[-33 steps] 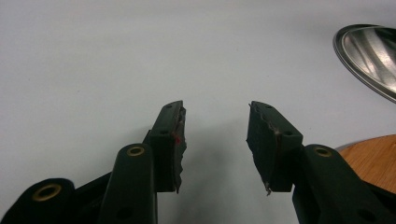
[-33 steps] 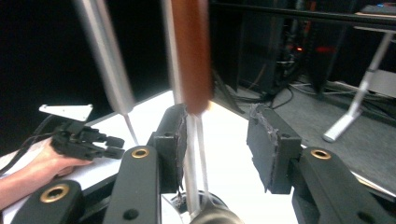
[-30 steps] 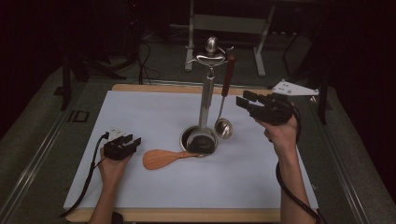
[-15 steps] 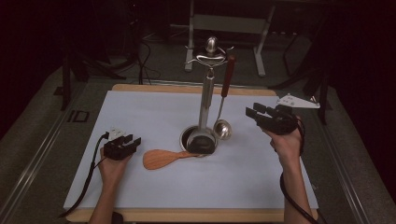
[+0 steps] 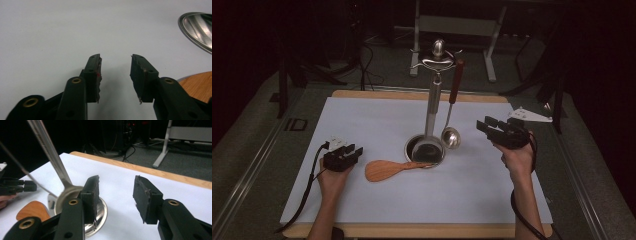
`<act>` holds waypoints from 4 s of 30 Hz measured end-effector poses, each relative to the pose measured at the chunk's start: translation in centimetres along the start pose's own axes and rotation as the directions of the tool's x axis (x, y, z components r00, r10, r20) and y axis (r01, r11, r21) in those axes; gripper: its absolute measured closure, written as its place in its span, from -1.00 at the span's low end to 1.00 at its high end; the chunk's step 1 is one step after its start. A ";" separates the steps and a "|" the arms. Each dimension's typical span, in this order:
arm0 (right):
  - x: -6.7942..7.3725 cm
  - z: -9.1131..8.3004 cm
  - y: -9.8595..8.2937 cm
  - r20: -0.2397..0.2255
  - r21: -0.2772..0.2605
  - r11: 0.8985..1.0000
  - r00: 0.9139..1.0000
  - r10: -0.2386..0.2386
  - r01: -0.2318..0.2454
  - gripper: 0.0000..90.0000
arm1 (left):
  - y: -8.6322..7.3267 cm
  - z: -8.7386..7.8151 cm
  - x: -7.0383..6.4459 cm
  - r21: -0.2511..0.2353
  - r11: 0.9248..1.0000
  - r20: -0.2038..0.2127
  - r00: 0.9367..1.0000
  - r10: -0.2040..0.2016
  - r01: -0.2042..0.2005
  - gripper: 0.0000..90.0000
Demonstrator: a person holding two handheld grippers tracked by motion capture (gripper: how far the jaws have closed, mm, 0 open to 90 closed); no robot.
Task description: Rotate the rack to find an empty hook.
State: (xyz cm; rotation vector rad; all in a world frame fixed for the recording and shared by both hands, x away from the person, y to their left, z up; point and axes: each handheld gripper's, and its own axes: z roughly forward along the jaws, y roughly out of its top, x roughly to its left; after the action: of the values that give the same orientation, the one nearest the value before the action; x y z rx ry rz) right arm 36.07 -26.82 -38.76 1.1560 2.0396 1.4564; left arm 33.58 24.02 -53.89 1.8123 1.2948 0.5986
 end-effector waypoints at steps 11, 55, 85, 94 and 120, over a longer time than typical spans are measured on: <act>0.7 -0.6 1.1 0.027 -0.061 0.998 1.000 -0.009 0.011 0.44 | 0.3 -0.2 -0.7 -0.008 1.000 0.035 0.999 -0.001 0.001 0.41; 8.4 -2.0 14.0 -0.041 -0.308 0.922 0.966 -0.257 0.233 1.00 | 0.0 0.2 -0.3 0.002 1.000 0.030 0.999 -0.022 0.022 0.38; 8.3 -2.1 13.9 -0.082 -0.318 0.918 0.957 -0.277 0.239 1.00 | 0.0 0.3 -0.3 0.004 1.000 0.029 0.999 -0.025 0.025 0.37; 8.7 -2.3 13.8 -0.080 -0.319 0.913 0.953 -0.292 0.253 1.00 | 0.0 0.3 -0.3 0.003 1.000 0.029 0.999 -0.029 0.028 0.37; 9.6 -2.9 13.6 -0.069 -0.325 0.899 0.941 -0.332 0.293 1.00 | 0.0 0.3 -0.3 0.007 1.000 0.032 0.999 -0.024 0.024 0.37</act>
State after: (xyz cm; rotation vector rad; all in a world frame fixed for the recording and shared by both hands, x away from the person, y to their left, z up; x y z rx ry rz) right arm 33.84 -19.26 -23.88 0.5916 1.8753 1.6363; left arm 33.75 23.61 -54.01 1.8024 1.2965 0.5512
